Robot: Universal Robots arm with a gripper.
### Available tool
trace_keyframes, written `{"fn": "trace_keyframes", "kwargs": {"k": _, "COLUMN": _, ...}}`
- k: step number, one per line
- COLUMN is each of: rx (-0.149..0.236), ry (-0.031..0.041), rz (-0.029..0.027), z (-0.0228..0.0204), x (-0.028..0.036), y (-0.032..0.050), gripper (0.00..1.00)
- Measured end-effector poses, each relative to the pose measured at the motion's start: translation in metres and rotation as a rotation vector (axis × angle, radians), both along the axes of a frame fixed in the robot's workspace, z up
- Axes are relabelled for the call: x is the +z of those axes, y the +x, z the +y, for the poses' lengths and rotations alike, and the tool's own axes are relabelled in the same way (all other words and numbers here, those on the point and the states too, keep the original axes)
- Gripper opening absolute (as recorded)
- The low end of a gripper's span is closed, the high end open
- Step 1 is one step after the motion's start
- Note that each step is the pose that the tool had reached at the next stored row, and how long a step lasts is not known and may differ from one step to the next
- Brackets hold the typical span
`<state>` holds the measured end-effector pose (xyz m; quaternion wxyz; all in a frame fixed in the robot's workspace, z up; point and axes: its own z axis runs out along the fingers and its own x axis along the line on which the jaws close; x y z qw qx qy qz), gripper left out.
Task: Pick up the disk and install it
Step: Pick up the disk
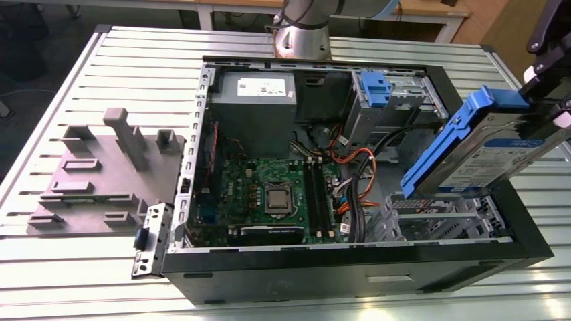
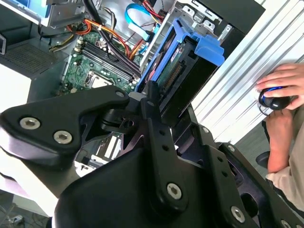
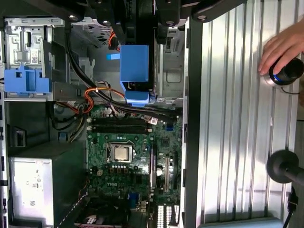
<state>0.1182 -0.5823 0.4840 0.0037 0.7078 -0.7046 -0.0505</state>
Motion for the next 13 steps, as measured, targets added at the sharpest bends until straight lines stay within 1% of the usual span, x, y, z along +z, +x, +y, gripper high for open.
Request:
{"fn": "trace_keyframes", "kwargs": {"k": 1, "rx": 0.002, "ry": -0.0003, "rz": -0.0023, "z": -0.0006, "x": -0.0006, "y": 0.0000, "gripper": 0.35}}
{"fn": "trace_keyframes", "kwargs": {"k": 3, "rx": 0.004, "ry": 0.0000, "rz": -0.0048, "z": -0.0016, "x": -0.0026, "y": 0.0000, "gripper": 0.35}}
{"fn": "trace_keyframes", "kwargs": {"k": 5, "rx": 0.006, "ry": 0.0000, "rz": -0.0055, "z": -0.0025, "x": -0.0050, "y": 0.0000, "gripper": 0.35}}
{"fn": "trace_keyframes", "kwargs": {"k": 13, "rx": 0.013, "ry": 0.0014, "rz": -0.0065, "z": -0.0028, "x": -0.0144, "y": 0.0000, "gripper": 0.35}}
